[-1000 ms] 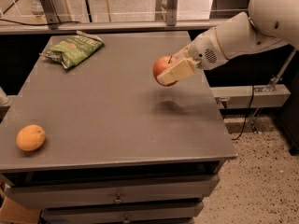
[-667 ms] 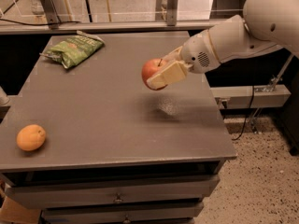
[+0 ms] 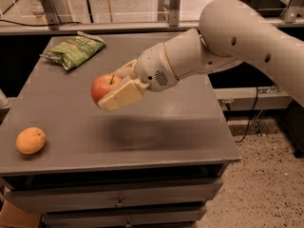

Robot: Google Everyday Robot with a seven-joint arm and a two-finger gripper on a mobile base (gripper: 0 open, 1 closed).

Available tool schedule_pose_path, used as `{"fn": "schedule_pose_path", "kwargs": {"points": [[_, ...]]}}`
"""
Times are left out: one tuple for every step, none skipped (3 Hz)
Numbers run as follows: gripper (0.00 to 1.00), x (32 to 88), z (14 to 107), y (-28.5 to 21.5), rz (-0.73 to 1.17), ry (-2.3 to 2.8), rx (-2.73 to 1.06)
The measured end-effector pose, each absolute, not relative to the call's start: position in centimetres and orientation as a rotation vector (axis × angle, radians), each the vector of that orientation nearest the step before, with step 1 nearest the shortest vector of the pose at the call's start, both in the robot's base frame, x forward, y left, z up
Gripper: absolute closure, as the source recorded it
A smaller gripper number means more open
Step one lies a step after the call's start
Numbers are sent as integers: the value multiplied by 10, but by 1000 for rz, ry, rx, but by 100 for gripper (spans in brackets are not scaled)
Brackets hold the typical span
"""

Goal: Move apple near orange

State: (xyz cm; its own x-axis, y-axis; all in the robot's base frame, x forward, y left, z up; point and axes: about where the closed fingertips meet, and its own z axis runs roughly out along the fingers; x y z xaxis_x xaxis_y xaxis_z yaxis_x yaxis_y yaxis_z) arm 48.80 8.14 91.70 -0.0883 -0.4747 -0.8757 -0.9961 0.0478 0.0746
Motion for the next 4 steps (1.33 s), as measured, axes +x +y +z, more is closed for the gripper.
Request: {"fn": "schedule_pose_path", "kwargs": {"points": [[100, 459, 902, 135, 958, 1584, -1593], [100, 445, 884, 169, 935, 1566, -1647], [100, 435, 870, 193, 907, 1557, -1687], [100, 430, 858, 206, 880, 1563, -1714]]}}
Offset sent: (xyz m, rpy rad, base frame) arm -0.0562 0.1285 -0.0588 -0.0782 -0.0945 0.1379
